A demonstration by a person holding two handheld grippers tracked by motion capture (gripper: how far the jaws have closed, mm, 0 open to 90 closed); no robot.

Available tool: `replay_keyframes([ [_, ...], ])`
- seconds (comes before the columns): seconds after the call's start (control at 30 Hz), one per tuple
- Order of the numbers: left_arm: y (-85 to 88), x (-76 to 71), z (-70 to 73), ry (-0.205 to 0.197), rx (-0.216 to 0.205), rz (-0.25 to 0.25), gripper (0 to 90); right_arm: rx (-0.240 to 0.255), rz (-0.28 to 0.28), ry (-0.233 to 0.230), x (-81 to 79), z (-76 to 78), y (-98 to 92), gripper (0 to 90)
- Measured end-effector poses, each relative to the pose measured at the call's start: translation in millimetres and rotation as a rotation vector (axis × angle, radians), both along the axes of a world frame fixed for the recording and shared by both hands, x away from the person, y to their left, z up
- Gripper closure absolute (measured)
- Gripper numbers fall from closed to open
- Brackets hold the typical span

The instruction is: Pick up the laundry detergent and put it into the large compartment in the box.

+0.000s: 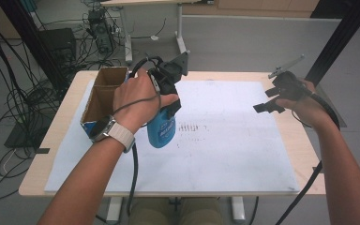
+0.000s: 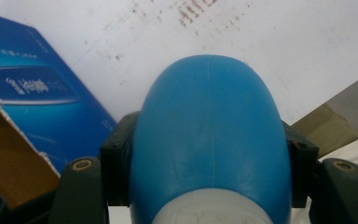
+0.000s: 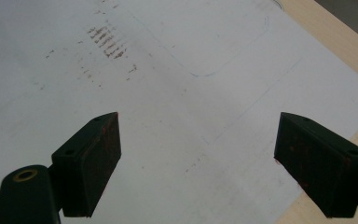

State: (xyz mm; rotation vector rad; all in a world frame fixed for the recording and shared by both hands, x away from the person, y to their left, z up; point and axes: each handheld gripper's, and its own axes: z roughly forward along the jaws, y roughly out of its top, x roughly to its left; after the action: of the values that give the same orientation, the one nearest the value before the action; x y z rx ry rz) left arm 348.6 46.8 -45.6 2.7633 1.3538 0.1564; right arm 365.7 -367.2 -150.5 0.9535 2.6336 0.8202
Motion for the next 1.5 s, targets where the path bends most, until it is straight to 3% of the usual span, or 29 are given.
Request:
replay_keyframes([
  [0.57, 3.5, 4.8, 17.5, 0.011, 0.013, 0.059, 37.1, 0.003, 0.009, -0.004, 2.5, -0.2, -1.2, 14.6],
  [1.37, 30.6, 11.7, 43.4, 0.000, -0.019, 0.175, 37.3, -0.004, 0.015, 0.001, 8.7, -4.1, 7.6, 14.7],
  [1.5, 31.4, 12.9, 45.9, -0.001, -0.008, 0.187, 37.2, -0.002, 0.011, 0.005, 10.3, -6.1, 6.9, 14.7],
])
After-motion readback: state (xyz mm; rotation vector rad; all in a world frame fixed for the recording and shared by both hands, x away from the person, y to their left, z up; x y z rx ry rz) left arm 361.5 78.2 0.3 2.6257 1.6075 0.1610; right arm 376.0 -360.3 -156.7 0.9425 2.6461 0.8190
